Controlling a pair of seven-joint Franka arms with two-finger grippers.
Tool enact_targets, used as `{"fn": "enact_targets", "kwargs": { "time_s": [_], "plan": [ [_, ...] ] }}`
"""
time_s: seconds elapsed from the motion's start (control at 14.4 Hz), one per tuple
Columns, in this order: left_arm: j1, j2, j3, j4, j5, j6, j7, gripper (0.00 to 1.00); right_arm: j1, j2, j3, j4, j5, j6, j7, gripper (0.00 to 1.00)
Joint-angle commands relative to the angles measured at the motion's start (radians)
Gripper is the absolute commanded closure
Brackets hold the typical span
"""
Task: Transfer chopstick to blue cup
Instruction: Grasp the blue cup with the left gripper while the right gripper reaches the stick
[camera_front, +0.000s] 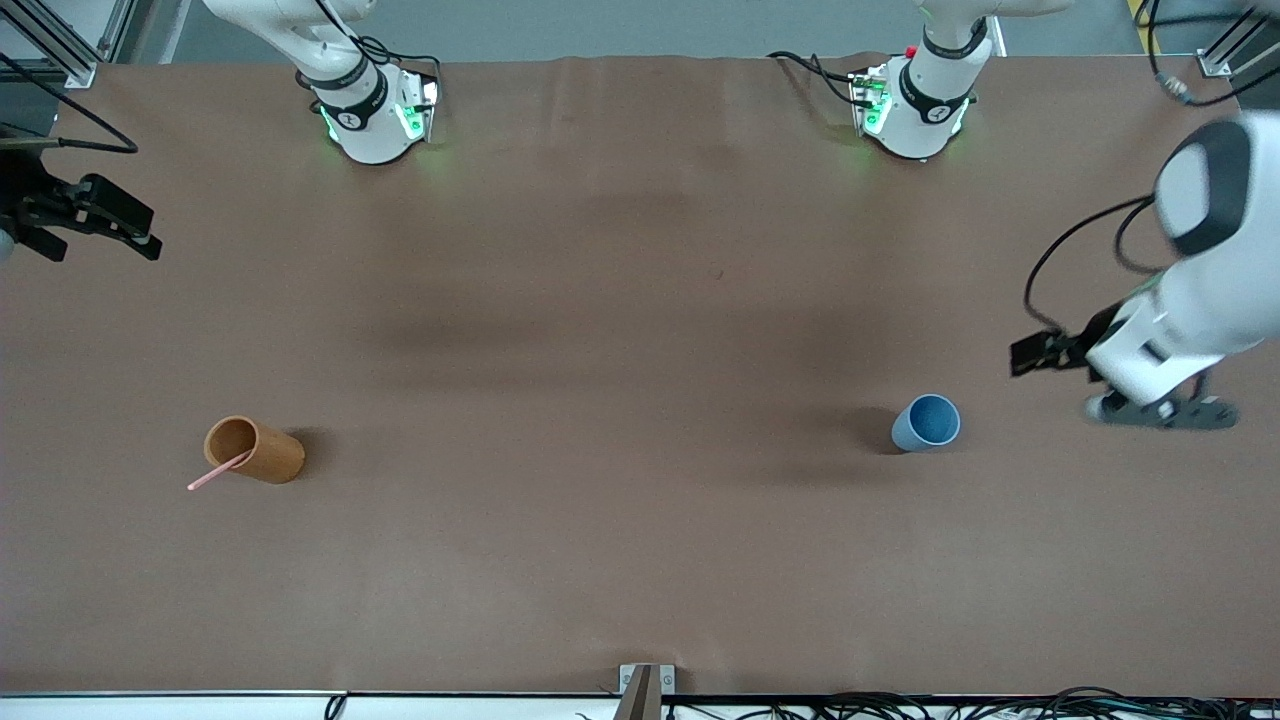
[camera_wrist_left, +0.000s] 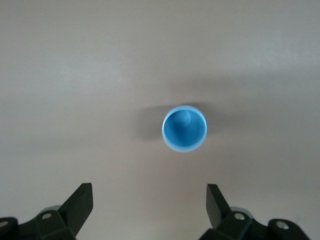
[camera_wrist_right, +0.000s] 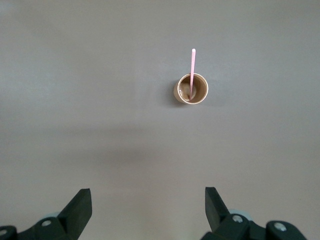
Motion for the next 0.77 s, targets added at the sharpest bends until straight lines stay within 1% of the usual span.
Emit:
{"fn": "enact_targets", "kwargs": {
  "time_s": [0.0,0.14,0.21,0.28,0.35,0.42,0.49,0.56,0.7],
  "plan": [
    [-0.007,0.039,-0.003,-0.119,-0.018,0.172,-0.019,0.00,-0.008,0.020,0.002,0.003,-0.004,0.018,-0.007,0.00],
    [-0.014,0.077,-0.009,-0.203,-0.018,0.325,-0.040,0.00,-0.017,0.058,-0.004,0.008,-0.009,0.042,-0.007,0.00],
    [-0.020,0.093,-0.009,-0.240,-0.018,0.397,-0.057,0.00,-0.021,0.084,-0.018,0.014,-0.007,0.045,-0.007,0.00],
    [-0.022,0.104,-0.013,-0.265,-0.018,0.442,-0.063,0.00,-0.021,0.113,-0.036,0.017,-0.006,0.050,-0.006,0.00],
    [-0.019,0.114,-0.018,-0.282,-0.018,0.465,-0.063,0.00,-0.021,0.149,-0.058,0.037,-0.006,0.086,-0.010,0.00],
    [-0.019,0.120,-0.018,-0.294,-0.018,0.479,-0.063,0.00,-0.021,0.186,-0.064,0.056,-0.007,0.128,-0.013,0.00],
    [-0.019,0.128,-0.016,-0.300,-0.018,0.483,-0.063,0.05,-0.024,0.225,-0.065,0.079,-0.007,0.162,-0.018,0.00],
    [-0.019,0.134,-0.016,-0.301,-0.018,0.486,-0.063,0.23,-0.028,0.274,-0.067,0.118,-0.009,0.176,-0.024,0.00],
    [-0.017,0.148,-0.016,-0.299,-0.018,0.489,-0.062,0.72,-0.028,0.383,-0.082,0.231,-0.007,0.176,-0.024,0.00]
  ]
}}
